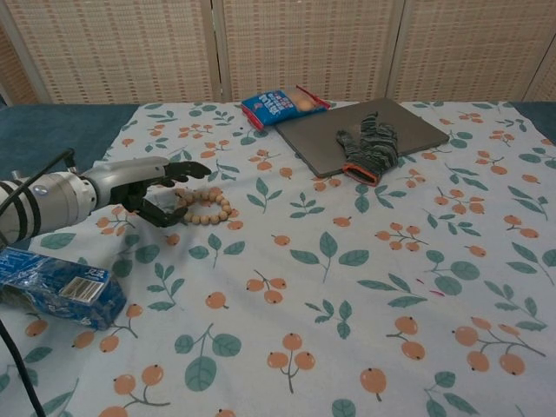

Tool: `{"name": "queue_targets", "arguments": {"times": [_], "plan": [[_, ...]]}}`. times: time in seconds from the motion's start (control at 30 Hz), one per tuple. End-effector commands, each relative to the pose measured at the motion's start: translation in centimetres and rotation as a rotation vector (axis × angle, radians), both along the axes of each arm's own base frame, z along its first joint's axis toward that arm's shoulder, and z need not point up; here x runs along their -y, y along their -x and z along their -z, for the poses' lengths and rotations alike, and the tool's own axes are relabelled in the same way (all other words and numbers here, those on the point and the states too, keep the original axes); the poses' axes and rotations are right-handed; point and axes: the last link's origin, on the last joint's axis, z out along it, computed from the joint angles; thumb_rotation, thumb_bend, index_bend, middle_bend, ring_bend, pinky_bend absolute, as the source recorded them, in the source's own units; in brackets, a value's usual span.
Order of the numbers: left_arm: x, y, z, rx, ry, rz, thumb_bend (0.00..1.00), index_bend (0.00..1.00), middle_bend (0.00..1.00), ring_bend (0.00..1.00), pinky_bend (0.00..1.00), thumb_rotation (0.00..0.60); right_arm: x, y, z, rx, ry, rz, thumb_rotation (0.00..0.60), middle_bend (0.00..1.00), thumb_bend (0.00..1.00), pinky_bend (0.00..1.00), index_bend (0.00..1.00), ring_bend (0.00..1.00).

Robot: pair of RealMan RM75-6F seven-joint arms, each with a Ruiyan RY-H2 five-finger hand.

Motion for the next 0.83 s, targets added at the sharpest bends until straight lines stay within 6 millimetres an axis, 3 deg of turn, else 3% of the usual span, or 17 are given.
{"name": "queue_targets", "arguments": {"times": [0.03, 0.2, 0.27, 0.37, 0.43, 0.6, 0.83], "plan": [[2.0, -0.1, -1.3, 0.008, -0.054, 0.057, 0.56, 0.02, 0.01, 0.0, 0.02, 0.6, 0.0, 0.0, 0.0, -0.002, 0.0, 0.0, 0.6, 0.0, 0.23, 0.0, 0.0, 0.0], [5.7, 1.4, -3.8, 0.098, -0.09, 0.115, 0.56, 0.12, 0.12, 0.01, 0.06, 0.6, 0.0, 0.0, 0.1, -0.001, 0.0, 0.0, 0.6, 0.0, 0.23, 0.0, 0.0, 0.0], [7.1, 3.3, -5.0, 0.061, -0.144, 0.171, 0.56, 0.13, 0.12, 0.01, 0.05, 0.6, 0.0, 0.0, 0.0, -0.002, 0.005, -0.001, 0.6, 0.0, 0.23, 0.0, 0.0, 0.0], [9.5, 8.0, -7.4, -0.111, -0.354, 0.235, 0.52, 0.11, 0.06, 0.0, 0.0, 0.6, 0.0, 0.0, -0.1, -0.01, 0.029, -0.004, 0.6, 0.0, 0.23, 0.0, 0.0, 0.0], [10.7, 9.4, -7.9, -0.162, -0.474, 0.217, 0.48, 0.09, 0.02, 0.0, 0.0, 0.6, 0.1, -0.1, 0.0, -0.011, 0.046, -0.006, 0.6, 0.0, 0.22, 0.0, 0.0, 0.0], [10.5, 10.5, -8.7, -0.255, -0.62, 0.215, 0.45, 0.04, 0.0, 0.0, 0.0, 0.6, 0.1, -0.3, 0.5, -0.008, 0.059, -0.011, 0.6, 0.0, 0.22, 0.0, 0.0, 0.0], [9.4, 12.1, -8.9, -0.321, -0.597, 0.146, 0.45, 0.04, 0.0, 0.0, 0.0, 0.6, 0.4, 0.0, 0.6, -0.026, 0.064, 0.003, 0.6, 0.0, 0.22, 0.0, 0.0, 0.0]]}}
